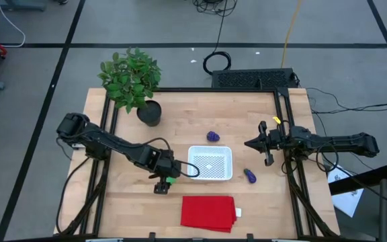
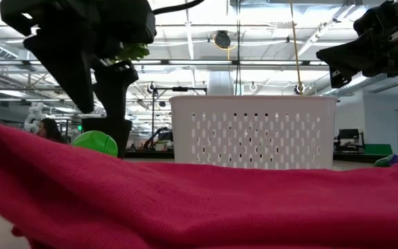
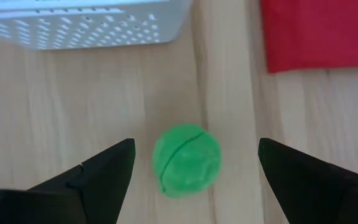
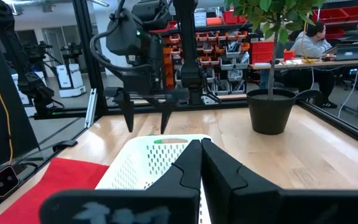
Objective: Pick and placing Produce into tupperware
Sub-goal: Put the green guava into the white bin
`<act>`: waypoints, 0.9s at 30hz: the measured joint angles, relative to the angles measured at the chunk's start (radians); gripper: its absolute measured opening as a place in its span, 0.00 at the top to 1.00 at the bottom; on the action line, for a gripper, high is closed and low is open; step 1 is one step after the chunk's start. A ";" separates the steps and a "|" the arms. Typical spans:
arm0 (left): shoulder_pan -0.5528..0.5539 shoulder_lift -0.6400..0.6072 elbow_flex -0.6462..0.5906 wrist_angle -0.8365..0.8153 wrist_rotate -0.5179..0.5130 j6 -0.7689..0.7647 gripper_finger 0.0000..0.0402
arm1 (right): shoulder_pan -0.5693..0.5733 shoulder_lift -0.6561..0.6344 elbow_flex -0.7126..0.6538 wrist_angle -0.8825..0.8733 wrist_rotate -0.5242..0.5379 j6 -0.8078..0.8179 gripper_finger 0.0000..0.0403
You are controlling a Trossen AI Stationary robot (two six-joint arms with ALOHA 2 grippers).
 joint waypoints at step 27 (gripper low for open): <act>-0.032 0.002 -0.174 0.219 -0.042 -0.030 0.14 | 0.000 0.000 0.000 -0.007 0.003 -0.003 1.00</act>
